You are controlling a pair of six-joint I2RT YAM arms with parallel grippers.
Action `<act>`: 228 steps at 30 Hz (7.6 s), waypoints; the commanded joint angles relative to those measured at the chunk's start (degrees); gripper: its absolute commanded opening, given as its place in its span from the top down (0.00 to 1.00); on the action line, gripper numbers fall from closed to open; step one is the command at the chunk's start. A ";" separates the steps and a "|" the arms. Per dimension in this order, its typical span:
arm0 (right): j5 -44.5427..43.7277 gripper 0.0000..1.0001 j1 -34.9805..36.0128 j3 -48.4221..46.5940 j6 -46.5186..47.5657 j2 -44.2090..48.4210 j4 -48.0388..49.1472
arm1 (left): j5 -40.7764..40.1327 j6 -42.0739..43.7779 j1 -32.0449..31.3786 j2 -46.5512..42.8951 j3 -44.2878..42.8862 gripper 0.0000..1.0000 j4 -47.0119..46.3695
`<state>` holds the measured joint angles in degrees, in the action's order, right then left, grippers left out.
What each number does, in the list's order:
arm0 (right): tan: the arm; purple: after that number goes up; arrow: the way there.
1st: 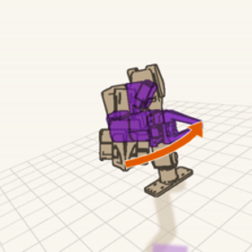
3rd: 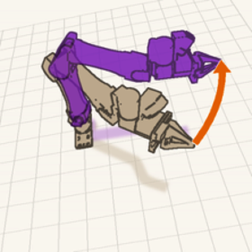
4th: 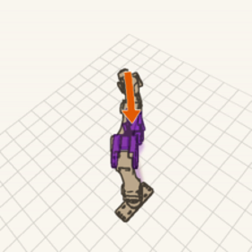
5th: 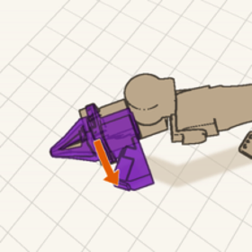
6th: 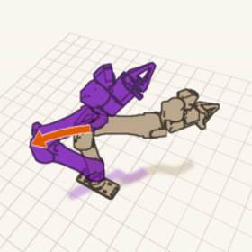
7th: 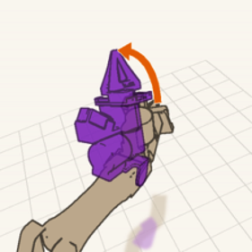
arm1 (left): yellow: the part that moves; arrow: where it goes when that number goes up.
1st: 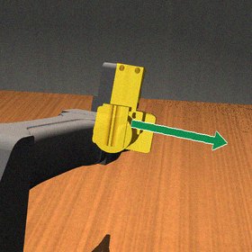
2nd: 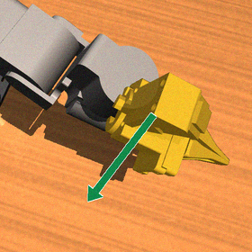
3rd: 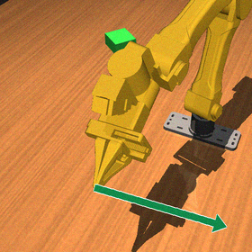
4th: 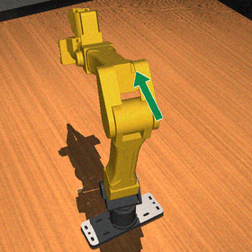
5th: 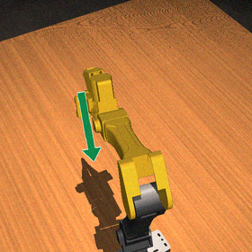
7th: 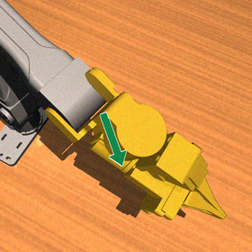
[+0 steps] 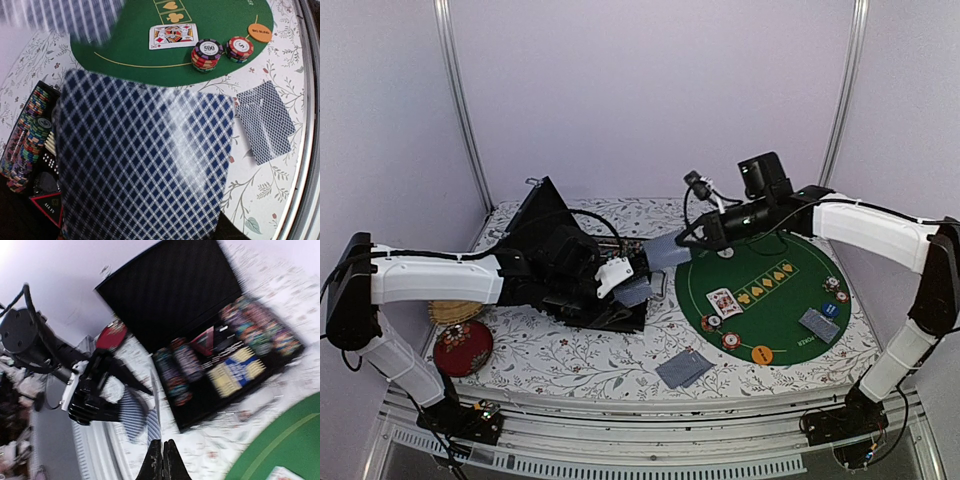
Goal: Distribute texas hold em gaming equipment
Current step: Flop the poker card in the community card area, then pick up the poker card from the face-down deck piles, then flop the poker card in the community card area.
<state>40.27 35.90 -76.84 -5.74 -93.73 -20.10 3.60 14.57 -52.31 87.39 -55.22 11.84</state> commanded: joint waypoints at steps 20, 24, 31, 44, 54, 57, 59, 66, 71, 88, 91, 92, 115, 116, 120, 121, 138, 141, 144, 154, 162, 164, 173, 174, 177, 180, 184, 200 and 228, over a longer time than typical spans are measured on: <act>-45.20 0.98 -9.00 27.37 73.58 0.05 23.28 | 0.21 -1.28 0.53 -1.63 1.32 0.49 -1.29; -41.49 0.98 -8.82 30.82 78.33 -0.06 18.66 | 0.21 -0.89 0.50 -1.33 1.38 0.49 -1.48; -36.23 0.98 -8.74 33.05 79.62 0.54 14.56 | 0.23 -0.80 0.53 -0.59 0.64 0.49 -1.29; -37.84 0.98 -8.74 33.94 82.16 0.42 12.98 | -0.12 -0.69 0.54 -1.25 0.70 0.48 -0.68; -38.73 0.68 -6.89 36.04 85.13 3.17 11.16 | -0.21 -0.64 0.54 -1.35 0.98 0.48 -0.74; -40.18 0.58 -6.26 35.58 84.37 4.57 9.56 | -0.10 -0.52 0.54 -1.44 0.99 0.48 -0.72; -41.48 0.46 -6.07 35.57 83.93 6.48 9.23 | -0.15 -0.49 0.50 -1.50 1.06 0.49 -0.69; -34.20 0.01 -6.37 30.78 62.48 21.61 20.91 | -0.02 -0.27 0.53 -1.61 0.80 0.48 -0.94; -13.47 0.01 -10.62 22.99 23.03 24.42 26.22 | -0.19 -0.24 0.50 -1.59 0.30 0.48 -1.11; 11.92 0.23 2.03 13.30 -19.44 -7.70 34.74 | -0.30 -0.82 0.54 -1.62 -0.15 0.48 -2.01; 11.96 0.23 4.08 12.01 -19.92 -10.57 35.15 | -0.36 -0.69 0.51 -1.38 -0.15 0.48 -2.02; 12.00 0.23 4.69 11.41 -19.61 -11.50 35.13 | -0.41 -0.68 0.49 -1.20 -0.15 0.48 -2.07; 1.70 0.73 6.07 5.46 -9.72 -10.53 17.82 | -0.14 -0.34 0.48 -0.58 0.29 0.49 -2.36; 1.32 0.74 6.03 5.11 -8.85 -10.27 16.65 | -0.14 -0.30 0.54 -0.61 0.29 0.49 -2.33; 1.11 0.79 6.02 4.51 -7.42 -9.15 14.55 | -0.02 -0.11 0.52 -0.56 0.20 0.49 -2.31; 0.98 0.80 6.02 4.08 -7.10 -9.03 13.84 | -0.06 -0.04 0.54 -0.48 0.13 0.49 -2.28; -0.17 0.98 2.81 -2.18 1.71 -1.60 -0.64 | 0.04 0.54 0.72 -0.36 0.38 0.49 -2.36; 0.18 0.98 0.81 -2.39 3.72 1.34 -2.39 | 0.02 0.59 0.70 -0.38 0.38 0.49 -2.58; -3.60 0.98 -2.43 -2.44 6.42 3.89 -5.54 | 0.04 0.56 0.73 -0.54 0.36 0.49 -2.69; -48.49 0.98 -9.91 20.34 48.45 11.87 14.19 | -0.07 -0.02 0.89 -1.90 2.05 0.49 -3.11; -46.63 0.98 -14.79 27.16 75.82 3.41 28.82 | -0.53 -0.95 0.83 -3.22 3.45 0.49 -2.88; -45.62 0.98 -15.24 30.80 81.73 2.24 32.19 | -0.64 -1.15 0.85 -3.58 3.84 0.49 -3.12; -36.54 0.98 -18.57 34.27 87.96 -0.08 23.84 | -0.83 -0.62 0.92 -4.07 4.12 0.49 -3.16; -35.87 0.98 -18.54 34.43 89.44 -0.17 21.98 | -0.87 -0.59 0.98 -4.07 4.15 0.49 -3.15; -34.55 0.98 -18.61 34.99 91.14 -0.07 19.21 | -0.79 -0.65 0.94 -4.11 4.23 0.49 -3.34; -34.68 0.98 -18.71 35.00 92.19 -0.05 16.64 | -0.83 -0.66 0.95 -4.21 4.33 0.49 -3.31; -35.42 0.98 -18.75 35.56 93.64 0.48 14.93 | -1.03 -0.46 0.99 -4.47 4.42 0.48 -3.20; -38.86 0.95 -19.35 37.72 98.32 -0.13 16.47 | -1.04 -0.33 1.15 -4.34 4.26 0.48 -3.12; 2.01 0.01 -17.51 21.35 8.80 25.01 34.23 | -1.90 -0.32 1.18 -3.88 1.81 0.49 -3.51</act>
<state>16.95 18.22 -50.26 44.49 -65.19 8.69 2.04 14.35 -51.92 83.83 -51.59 9.96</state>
